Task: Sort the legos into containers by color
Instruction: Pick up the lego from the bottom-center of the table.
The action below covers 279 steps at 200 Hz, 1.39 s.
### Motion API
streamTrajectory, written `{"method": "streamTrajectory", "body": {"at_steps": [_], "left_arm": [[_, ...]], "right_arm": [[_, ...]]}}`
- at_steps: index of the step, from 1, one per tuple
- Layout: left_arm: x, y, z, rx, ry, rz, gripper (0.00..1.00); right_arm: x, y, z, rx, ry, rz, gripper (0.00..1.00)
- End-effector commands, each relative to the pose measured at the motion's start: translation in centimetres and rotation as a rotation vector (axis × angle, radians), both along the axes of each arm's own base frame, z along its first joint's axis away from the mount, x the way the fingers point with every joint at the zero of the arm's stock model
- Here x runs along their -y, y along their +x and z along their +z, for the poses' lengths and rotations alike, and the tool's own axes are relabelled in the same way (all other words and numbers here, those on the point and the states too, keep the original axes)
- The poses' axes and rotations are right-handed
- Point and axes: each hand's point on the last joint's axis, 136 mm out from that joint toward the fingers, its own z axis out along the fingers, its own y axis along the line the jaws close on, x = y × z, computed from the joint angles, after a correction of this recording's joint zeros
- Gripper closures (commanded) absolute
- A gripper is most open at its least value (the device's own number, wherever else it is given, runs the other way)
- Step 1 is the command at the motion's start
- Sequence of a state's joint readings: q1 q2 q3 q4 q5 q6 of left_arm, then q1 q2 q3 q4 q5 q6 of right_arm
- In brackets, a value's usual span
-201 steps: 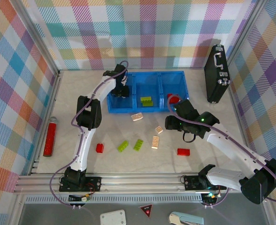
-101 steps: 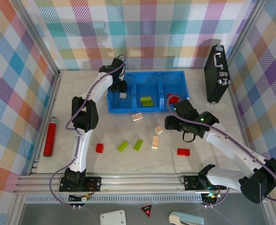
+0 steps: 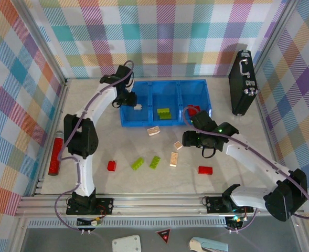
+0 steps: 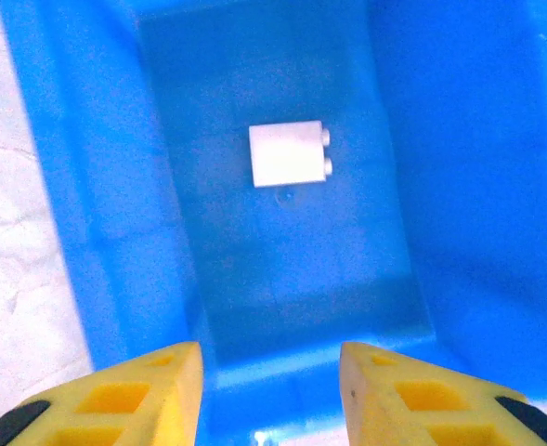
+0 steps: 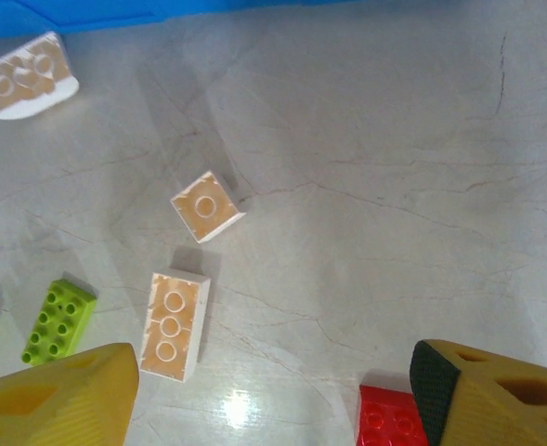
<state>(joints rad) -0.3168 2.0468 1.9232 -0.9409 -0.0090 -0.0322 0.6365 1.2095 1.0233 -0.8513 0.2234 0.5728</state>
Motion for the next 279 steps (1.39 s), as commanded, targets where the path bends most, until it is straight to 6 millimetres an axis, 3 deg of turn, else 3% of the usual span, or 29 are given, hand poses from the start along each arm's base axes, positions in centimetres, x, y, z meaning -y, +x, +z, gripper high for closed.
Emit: {"method": "streamTrajectory", "body": {"at_steps": [1,58,111,198,279], "left_arm": [[-0.3,-1.6,2.5,0.035,-0.031,-0.015,0.57],[-1.6,-6.8,3.9,0.026,-0.053,-0.018,0.56],[-3.4,-10.2,3.0,0.051,-0.010,-0.044,0.56],[-3.9,-10.6,3.2,0.160,-0.010,-0.054,0.56],[-4.1,-10.5,3.1,0.158,-0.005,-0.047,0.55]], "right_arm": [[-0.1,-0.4,0.2,-0.027,-0.001,-0.003,0.22],[-1.0,-1.5,-1.4,-0.110,0.040,-0.012,0.26],[-1.9,-1.4,-2.7,-0.178,-0.001,-0.096,0.30],[-5.3,-1.3,-5.4,-0.207,-0.061,-0.203,0.32],[-8.6,-3.8,-9.8,-0.287,-0.104,-0.209,0.35]]}}
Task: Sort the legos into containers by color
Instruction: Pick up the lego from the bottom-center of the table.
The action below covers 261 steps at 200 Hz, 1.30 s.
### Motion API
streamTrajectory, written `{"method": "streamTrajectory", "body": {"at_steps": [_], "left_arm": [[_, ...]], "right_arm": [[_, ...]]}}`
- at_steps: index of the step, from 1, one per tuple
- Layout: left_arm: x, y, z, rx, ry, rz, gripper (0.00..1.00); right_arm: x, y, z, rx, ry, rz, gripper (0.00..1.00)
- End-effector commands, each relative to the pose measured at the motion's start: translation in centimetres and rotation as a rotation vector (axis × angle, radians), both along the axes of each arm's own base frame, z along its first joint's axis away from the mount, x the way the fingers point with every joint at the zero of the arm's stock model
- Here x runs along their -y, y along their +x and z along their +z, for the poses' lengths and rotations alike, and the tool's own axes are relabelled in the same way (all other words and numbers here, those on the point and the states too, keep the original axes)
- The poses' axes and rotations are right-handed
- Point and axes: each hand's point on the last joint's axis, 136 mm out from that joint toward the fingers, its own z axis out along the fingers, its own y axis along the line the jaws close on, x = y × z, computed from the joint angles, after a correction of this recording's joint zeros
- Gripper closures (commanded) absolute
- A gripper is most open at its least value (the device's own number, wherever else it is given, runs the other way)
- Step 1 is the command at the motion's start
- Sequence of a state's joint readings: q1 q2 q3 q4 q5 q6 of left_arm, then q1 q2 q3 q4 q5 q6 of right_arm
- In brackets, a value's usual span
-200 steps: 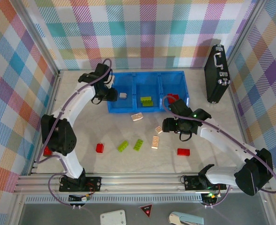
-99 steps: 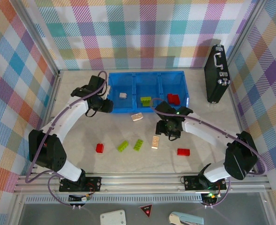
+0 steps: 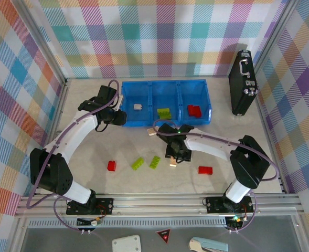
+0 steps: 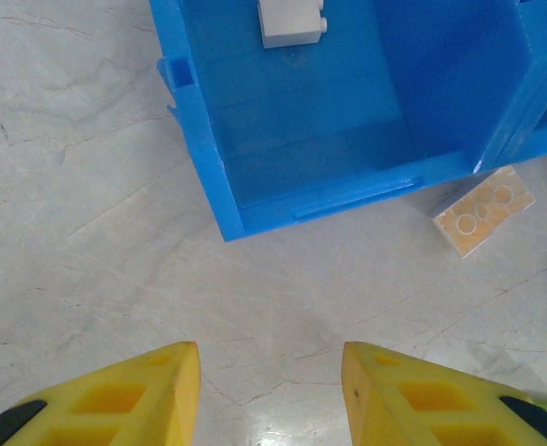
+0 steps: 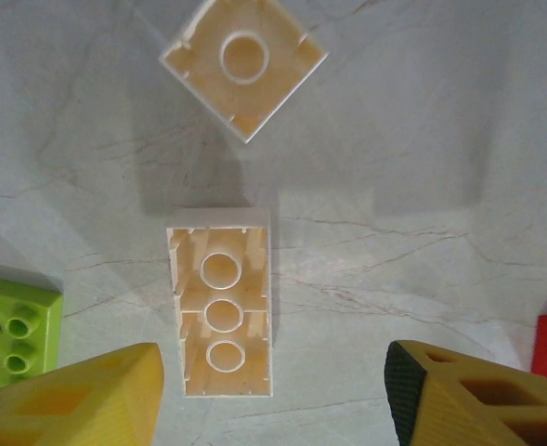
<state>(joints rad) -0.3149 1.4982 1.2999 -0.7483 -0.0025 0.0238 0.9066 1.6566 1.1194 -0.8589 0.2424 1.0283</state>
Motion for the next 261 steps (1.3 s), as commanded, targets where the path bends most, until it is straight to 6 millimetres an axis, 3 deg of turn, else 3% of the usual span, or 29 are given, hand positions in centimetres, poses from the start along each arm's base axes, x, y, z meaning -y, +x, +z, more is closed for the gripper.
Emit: {"method": "streamTrajectory", "body": {"at_steps": [1,47,139,261], "left_arm": [[-0.7,0.2,0.8,0.041,0.011,0.005,0.55],[-0.6,0.3,0.9,0.043,0.004,0.004,0.55],[-0.8,0.3,0.9,0.044,-0.003,0.008,0.55],[-1.0,0.3,1.0,0.047,0.007,0.014,0.55]], "right_arm": [[-1.3,-0.5,-0.4,-0.005,0.021,-0.036,0.35],[-2.3,-2.5,-2.3,-0.043,-0.003,-0.016,0.40],[-1.8,-3.2,-3.8,-0.059,-0.033,-0.019,0.50],[-2.2,-2.9,-3.1,-0.047,-0.032,0.026,0.62]]}}
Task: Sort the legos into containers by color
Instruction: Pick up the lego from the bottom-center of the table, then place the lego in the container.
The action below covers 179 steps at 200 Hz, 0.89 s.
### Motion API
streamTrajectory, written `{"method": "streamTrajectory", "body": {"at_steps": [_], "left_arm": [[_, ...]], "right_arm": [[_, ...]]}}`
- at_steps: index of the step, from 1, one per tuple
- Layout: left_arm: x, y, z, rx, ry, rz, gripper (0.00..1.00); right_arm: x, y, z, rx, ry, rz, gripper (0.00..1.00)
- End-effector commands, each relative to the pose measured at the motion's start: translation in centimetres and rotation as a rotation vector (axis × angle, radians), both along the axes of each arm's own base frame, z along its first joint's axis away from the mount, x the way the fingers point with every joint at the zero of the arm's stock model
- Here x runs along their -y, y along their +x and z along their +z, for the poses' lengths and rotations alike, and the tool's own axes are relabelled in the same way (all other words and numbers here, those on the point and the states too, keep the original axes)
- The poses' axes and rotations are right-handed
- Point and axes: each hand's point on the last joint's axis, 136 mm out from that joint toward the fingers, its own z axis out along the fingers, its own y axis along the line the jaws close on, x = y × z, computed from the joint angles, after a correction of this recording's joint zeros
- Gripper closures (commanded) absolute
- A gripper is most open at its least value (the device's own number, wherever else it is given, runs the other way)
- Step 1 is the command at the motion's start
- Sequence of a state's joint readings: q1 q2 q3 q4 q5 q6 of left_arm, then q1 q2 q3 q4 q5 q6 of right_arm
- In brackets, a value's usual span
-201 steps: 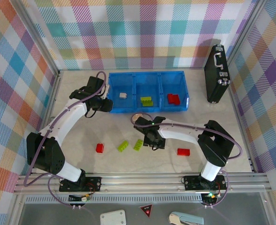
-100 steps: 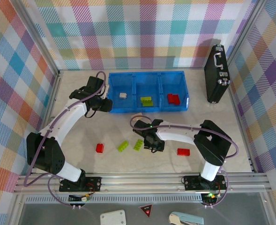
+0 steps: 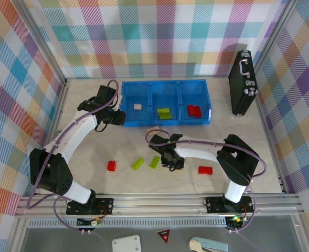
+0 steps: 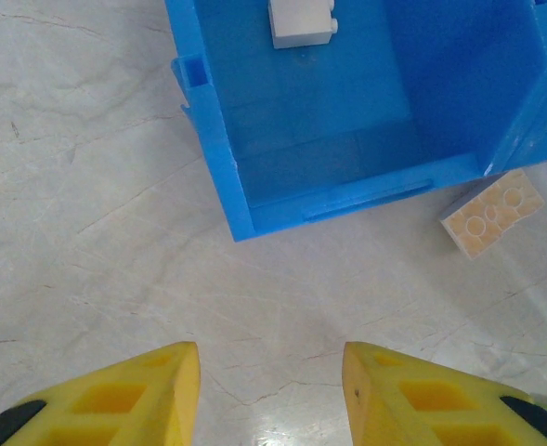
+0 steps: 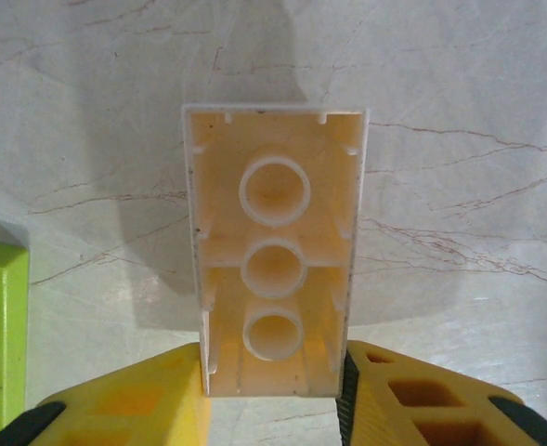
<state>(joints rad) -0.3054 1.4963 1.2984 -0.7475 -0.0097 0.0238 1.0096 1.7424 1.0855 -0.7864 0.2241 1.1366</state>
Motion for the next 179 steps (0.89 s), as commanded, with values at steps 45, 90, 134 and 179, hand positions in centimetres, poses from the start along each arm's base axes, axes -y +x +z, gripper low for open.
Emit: {"method": "streamTrajectory", "body": {"at_steps": [45,90,134,179], "left_arm": [[-0.6,0.2,1.0,0.048,0.002,0.005,0.55],[-1.0,0.3,1.5,0.073,0.005,0.022,0.55],[-1.8,0.4,2.3,0.112,0.020,0.056,0.55],[-3.0,0.7,3.4,0.167,0.008,0.112,0.55]], "right_arm": [[-1.6,0.5,2.3,0.028,0.033,0.168,0.61],[-3.5,2.1,5.0,0.096,0.066,0.285,0.62],[-7.2,5.0,8.3,0.167,0.094,0.379,0.62],[-11.3,8.5,10.7,0.217,0.138,0.456,0.62]]}}
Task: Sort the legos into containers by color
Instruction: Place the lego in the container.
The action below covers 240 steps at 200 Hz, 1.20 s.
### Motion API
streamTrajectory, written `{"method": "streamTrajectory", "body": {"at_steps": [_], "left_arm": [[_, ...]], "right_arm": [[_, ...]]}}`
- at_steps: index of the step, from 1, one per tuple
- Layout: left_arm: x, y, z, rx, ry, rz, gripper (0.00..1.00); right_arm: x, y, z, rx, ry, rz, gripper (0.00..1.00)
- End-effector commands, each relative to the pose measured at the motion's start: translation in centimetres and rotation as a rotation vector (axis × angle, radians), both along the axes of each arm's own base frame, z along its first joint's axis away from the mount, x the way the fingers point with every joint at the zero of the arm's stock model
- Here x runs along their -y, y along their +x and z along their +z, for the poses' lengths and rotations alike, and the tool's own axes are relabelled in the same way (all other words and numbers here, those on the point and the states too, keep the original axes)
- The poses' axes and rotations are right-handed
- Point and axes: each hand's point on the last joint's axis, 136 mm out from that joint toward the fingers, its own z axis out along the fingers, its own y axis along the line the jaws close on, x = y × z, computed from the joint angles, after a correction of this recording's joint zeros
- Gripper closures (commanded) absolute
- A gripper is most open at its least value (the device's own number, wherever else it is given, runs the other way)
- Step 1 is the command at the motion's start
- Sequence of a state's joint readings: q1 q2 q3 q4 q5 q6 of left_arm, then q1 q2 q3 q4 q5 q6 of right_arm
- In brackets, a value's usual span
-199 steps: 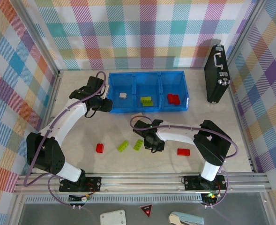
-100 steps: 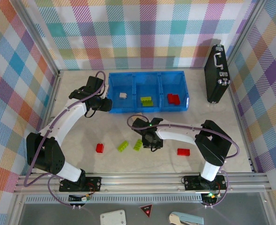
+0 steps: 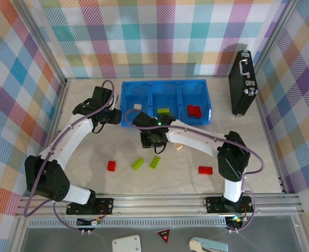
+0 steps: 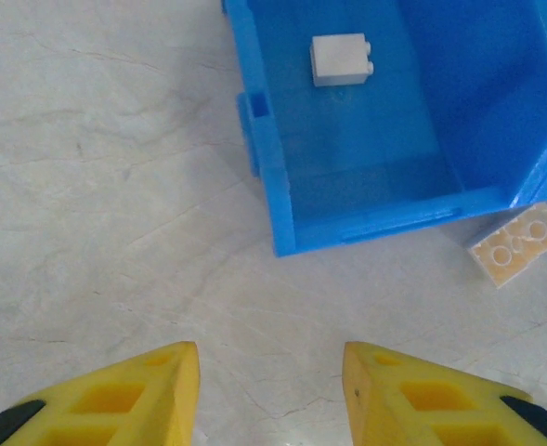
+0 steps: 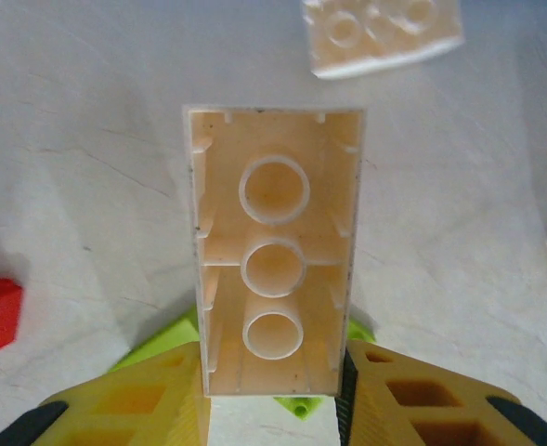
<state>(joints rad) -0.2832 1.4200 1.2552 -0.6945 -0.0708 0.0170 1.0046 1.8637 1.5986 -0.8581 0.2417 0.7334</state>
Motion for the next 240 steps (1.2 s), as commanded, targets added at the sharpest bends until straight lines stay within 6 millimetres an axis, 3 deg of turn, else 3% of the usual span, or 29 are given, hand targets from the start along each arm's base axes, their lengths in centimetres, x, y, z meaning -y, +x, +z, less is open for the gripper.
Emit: {"method": "streamTrajectory", "body": {"at_steps": [1,38,78,161,240], "left_arm": [[-1.2,0.4,1.7,0.073,-0.012,0.050,0.55],[-1.8,0.5,2.9,0.132,-0.035,0.076,0.54],[-1.9,0.5,2.6,0.130,-0.034,0.076,0.54],[-1.2,0.8,1.5,0.086,-0.051,0.054,0.53],[-1.2,0.9,1.3,0.078,-0.040,0.050,0.53]], "right_arm": [[-0.7,1.4,0.2,0.009,-0.038,0.068,0.62],[-3.6,4.0,0.6,0.009,0.011,0.100,0.62],[-5.5,7.1,0.2,0.010,0.044,0.106,0.62],[-7.8,13.9,-1.3,0.075,0.109,0.100,0.63],[-9.3,17.2,-4.6,0.106,0.144,0.110,0.63]]}}
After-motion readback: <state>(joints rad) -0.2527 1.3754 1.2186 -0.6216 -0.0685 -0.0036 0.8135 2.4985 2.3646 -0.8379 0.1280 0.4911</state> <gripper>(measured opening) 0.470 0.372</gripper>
